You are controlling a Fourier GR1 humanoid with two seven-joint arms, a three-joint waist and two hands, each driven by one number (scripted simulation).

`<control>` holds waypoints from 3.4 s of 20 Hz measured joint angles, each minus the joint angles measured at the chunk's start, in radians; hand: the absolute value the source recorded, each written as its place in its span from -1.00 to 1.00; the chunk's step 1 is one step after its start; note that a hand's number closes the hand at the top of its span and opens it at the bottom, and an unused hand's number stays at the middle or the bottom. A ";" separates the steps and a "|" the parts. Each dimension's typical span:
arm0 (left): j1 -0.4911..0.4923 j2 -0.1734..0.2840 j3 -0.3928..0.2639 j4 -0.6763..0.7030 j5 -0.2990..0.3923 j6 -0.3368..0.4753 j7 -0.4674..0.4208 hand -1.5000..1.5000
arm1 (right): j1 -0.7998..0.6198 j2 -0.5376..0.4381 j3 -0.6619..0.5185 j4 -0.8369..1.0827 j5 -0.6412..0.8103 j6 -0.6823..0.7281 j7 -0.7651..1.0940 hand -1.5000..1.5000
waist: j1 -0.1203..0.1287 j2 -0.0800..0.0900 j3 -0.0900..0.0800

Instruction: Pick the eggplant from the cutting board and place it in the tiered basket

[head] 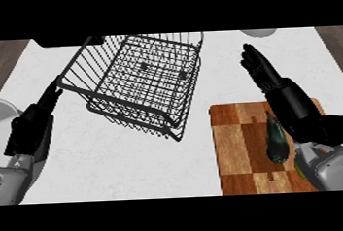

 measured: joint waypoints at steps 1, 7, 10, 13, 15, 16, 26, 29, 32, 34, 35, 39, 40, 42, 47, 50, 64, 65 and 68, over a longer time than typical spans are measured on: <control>0.007 -0.004 0.002 -0.013 0.001 0.002 0.010 0.00 | 0.009 0.008 -0.008 0.011 0.003 -0.004 -0.011 1.00 | -0.001 0.002 -0.006; 0.039 -0.061 0.038 -0.047 0.090 -0.011 0.056 0.00 | 0.028 0.044 -0.077 0.128 0.052 -0.118 0.011 1.00 | -0.012 0.013 -0.029; 0.056 -0.090 0.046 -0.050 0.129 -0.011 0.069 0.00 | 0.103 0.042 -0.151 0.234 0.115 -0.289 0.095 -1.00 | -0.034 0.017 -0.030; 0.074 -0.116 0.041 -0.074 0.154 -0.015 0.085 0.00 | 0.145 0.091 -0.165 0.291 0.202 -0.467 0.140 -1.00 | -0.023 0.012 -0.028; 0.090 -0.132 0.031 -0.095 0.159 -0.011 0.106 0.00 | 0.159 0.090 -0.148 0.296 0.275 -0.539 0.180 -1.00 | -0.018 0.009 -0.028; 0.088 -0.126 0.041 -0.098 0.170 -0.021 0.116 0.00 | 0.157 0.071 -0.137 0.291 0.310 -0.549 0.213 -1.00 | -0.017 0.009 -0.028; 0.113 -0.133 0.038 -0.138 0.179 -0.026 0.146 0.00 | 0.091 -0.256 0.023 0.203 0.492 -0.192 0.670 -1.00 | -0.004 0.002 -0.033; 0.109 -0.133 0.037 -0.144 0.180 -0.029 0.150 0.00 | 0.049 -0.290 0.074 0.163 0.424 -0.002 0.799 -1.00 | 0.004 0.004 -0.033; 0.102 -0.136 0.043 -0.136 0.183 -0.032 0.152 0.00 | -0.015 -0.303 0.091 0.117 0.331 0.145 0.923 -1.00 | 0.002 0.006 -0.031; 0.100 -0.138 0.045 -0.131 0.182 -0.037 0.148 0.00 | -0.072 -0.292 0.095 0.103 0.283 0.199 0.979 -1.00 | 0.003 0.007 -0.030; 0.107 -0.134 0.046 -0.143 0.183 -0.041 0.153 0.00 | -0.095 -0.283 0.101 0.097 0.274 0.210 1.003 -1.00 | 0.003 0.006 -0.030; 0.122 -0.142 0.048 -0.159 0.177 -0.039 0.166 0.00 | -0.131 -0.222 0.135 0.134 0.308 0.213 1.042 -1.00 | 0.001 0.008 -0.029; 0.119 -0.139 0.056 -0.158 0.181 -0.042 0.171 0.00 | -0.134 -0.210 0.140 0.148 0.321 0.211 1.044 -1.00 | 0.000 0.008 -0.029; 0.124 -0.137 0.062 -0.159 0.180 -0.047 0.170 0.00 | -0.143 -0.187 0.147 0.176 0.342 0.209 1.053 -1.00 | -0.001 0.009 -0.028; 0.127 -0.143 0.070 -0.169 0.174 -0.047 0.179 0.00 | -0.114 -0.142 0.164 0.286 0.399 0.201 1.030 -1.00 | -0.003 0.010 -0.028; 0.145 -0.148 0.072 -0.186 0.168 -0.049 0.180 0.00 | -0.083 -0.117 0.170 0.310 0.443 0.192 1.022 -1.00 | -0.006 0.009 -0.028; 0.134 -0.184 0.120 -0.153 0.135 -0.095 0.169 0.00 | 0.018 -0.027 0.120 0.408 0.689 0.169 0.955 -1.00 | -0.011 0.009 -0.027; 0.141 -0.184 0.126 -0.155 0.136 -0.105 0.167 0.00 | 0.025 -0.022 0.111 0.404 0.697 0.176 0.952 -1.00 | -0.011 0.009 -0.027; 0.147 -0.197 0.122 -0.170 0.125 -0.100 0.180 0.00 | 0.039 -0.002 0.094 0.418 0.680 0.207 0.945 1.00 | -0.011 0.007 -0.029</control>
